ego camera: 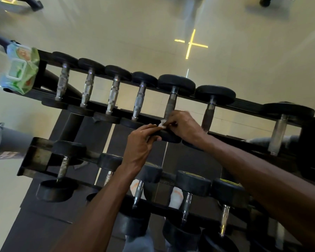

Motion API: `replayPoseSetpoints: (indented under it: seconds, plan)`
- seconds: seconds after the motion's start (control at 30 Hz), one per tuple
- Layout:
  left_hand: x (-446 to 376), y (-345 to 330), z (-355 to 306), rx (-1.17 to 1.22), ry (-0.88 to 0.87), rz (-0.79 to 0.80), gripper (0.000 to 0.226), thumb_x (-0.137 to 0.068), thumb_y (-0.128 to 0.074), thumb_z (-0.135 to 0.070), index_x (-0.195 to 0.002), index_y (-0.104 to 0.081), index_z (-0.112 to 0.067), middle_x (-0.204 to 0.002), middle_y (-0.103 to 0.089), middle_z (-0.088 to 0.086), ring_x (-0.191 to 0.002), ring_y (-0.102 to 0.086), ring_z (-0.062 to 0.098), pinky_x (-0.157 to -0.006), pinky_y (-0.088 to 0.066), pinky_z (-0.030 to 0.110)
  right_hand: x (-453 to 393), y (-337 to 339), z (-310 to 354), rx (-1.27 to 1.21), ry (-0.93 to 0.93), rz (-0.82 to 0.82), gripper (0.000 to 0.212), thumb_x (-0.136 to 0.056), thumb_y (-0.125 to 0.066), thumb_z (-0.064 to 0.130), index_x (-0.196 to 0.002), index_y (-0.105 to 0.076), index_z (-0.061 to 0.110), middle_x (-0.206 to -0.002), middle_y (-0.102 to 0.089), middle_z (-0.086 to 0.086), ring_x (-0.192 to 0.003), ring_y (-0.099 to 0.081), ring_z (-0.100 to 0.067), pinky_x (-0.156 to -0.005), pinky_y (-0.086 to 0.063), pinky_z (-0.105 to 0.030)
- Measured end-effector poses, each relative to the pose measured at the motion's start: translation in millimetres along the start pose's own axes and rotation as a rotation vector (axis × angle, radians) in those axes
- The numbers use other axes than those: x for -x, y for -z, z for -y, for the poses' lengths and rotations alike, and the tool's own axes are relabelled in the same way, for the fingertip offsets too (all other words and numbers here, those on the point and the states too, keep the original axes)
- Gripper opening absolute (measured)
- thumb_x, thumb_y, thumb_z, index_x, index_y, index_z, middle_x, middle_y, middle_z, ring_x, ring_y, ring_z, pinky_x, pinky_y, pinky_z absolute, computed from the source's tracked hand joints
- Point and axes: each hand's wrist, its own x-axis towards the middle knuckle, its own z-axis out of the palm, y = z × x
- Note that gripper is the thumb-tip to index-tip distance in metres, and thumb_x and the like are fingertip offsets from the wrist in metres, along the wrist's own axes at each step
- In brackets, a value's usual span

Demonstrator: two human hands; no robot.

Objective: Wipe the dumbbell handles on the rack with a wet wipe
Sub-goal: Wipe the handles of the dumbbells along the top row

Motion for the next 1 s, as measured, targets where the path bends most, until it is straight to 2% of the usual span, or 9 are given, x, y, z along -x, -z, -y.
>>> replayPoseSetpoints:
  seconds: [0.1,0.17,0.27,0.4,0.6,0.73,0.83,0.9,1.0]
  plan:
    - [0.3,-0.6,0.0,-0.015,-0.028,0.007,0.039,-0.084,-0.083,-0.013,-0.122,-0.075,-0.017,-0.124,-0.073,0.006,-0.117,-0.068,0.019,-0.107,-0.05,0.031,0.5,3.1,10.1,0.059,0.095,0.079,0.013,-0.094,-0.067,0.012,-0.102,-0.078,0.012,-0.098,-0.062,0.0,-0.085,-0.058,-0.014,-0.075,-0.054,-0.031]
    - [0.9,-3.6,0.5,-0.028,-0.027,0.014,0.039,-0.086,-0.081,-0.014,-0.124,-0.074,-0.016,-0.128,-0.071,0.006,-0.123,-0.065,0.019,-0.108,-0.051,0.039,-11.1,12.9,9.5,0.039,0.065,0.015,0.016,-0.098,-0.063,0.01,-0.104,-0.076,0.004,-0.102,-0.058,-0.003,-0.085,-0.06,-0.016,-0.074,-0.056,-0.026]
    - [3.9,-5.2,-1.2,-0.032,-0.022,-0.005,0.038,-0.088,-0.08,-0.013,-0.125,-0.073,-0.015,-0.13,-0.07,0.005,-0.126,-0.063,0.017,-0.11,-0.049,0.037,-21.6,14.5,11.7,0.062,0.045,-0.045,0.018,-0.099,-0.062,0.014,-0.102,-0.076,0.003,-0.101,-0.058,-0.004,-0.085,-0.059,-0.017,-0.073,-0.056,-0.032]
    - [4.4,-4.6,-1.9,-0.021,-0.027,-0.013,0.04,-0.086,-0.079,-0.01,-0.126,-0.073,-0.015,-0.129,-0.07,0.005,-0.125,-0.064,0.017,-0.111,-0.048,0.034,-9.2,9.3,22.6,0.144,0.21,0.251,0.019,-0.095,-0.066,0.034,-0.094,-0.073,0.016,-0.096,-0.057,0.005,-0.08,-0.057,-0.009,-0.069,-0.049,-0.022]
    - [3.0,-5.9,0.6,-0.001,-0.004,-0.017,0.037,-0.085,-0.082,-0.013,-0.122,-0.075,-0.014,-0.127,-0.072,0.007,-0.124,-0.065,0.018,-0.109,-0.05,0.038,2.1,0.5,3.8,0.048,0.063,-0.072,0.013,-0.091,-0.071,0.01,-0.099,-0.08,0.014,-0.095,-0.065,0.0,-0.082,-0.061,-0.016,-0.069,-0.052,-0.029]
    - [2.4,-5.0,2.7,0.004,-0.011,-0.023,0.038,-0.085,-0.082,-0.013,-0.122,-0.075,-0.015,-0.126,-0.072,0.007,-0.124,-0.065,0.018,-0.108,-0.051,0.038,2.7,9.3,3.6,0.067,0.15,0.085,0.016,-0.095,-0.064,0.012,-0.099,-0.079,0.013,-0.096,-0.063,0.0,-0.082,-0.059,-0.013,-0.07,-0.054,-0.029]
    - [2.7,-6.2,4.7,0.026,0.003,-0.021,0.037,-0.086,-0.081,-0.011,-0.122,-0.075,-0.014,-0.127,-0.072,0.007,-0.125,-0.064,0.017,-0.108,-0.051,0.04,-17.1,22.1,-3.1,-0.009,0.073,-0.032,0.017,-0.099,-0.06,0.014,-0.096,-0.077,0.008,-0.103,-0.059,0.001,-0.086,-0.057,-0.01,-0.074,-0.051,-0.018]
    - [2.8,-7.1,3.9,0.023,0.002,-0.017,0.037,-0.086,-0.081,-0.011,-0.123,-0.075,-0.014,-0.127,-0.071,0.007,-0.125,-0.064,0.018,-0.108,-0.051,0.041,-24.4,21.0,-7.9,-0.008,-0.018,-0.133,0.016,-0.098,-0.061,0.01,-0.1,-0.077,0.009,-0.106,-0.058,0.001,-0.09,-0.057,-0.011,-0.08,-0.053,-0.022]
    - [2.6,-7.3,1.9,0.027,0.009,-0.014,0.037,-0.085,-0.081,-0.01,-0.122,-0.075,-0.013,-0.126,-0.072,0.008,-0.124,-0.064,0.018,-0.108,-0.051,0.041,-16.8,12.2,-5.2,0.015,0.016,-0.019,0.018,-0.099,-0.058,0.008,-0.099,-0.076,0.007,-0.108,-0.058,-0.006,-0.096,-0.06,-0.018,-0.083,-0.055,-0.029]
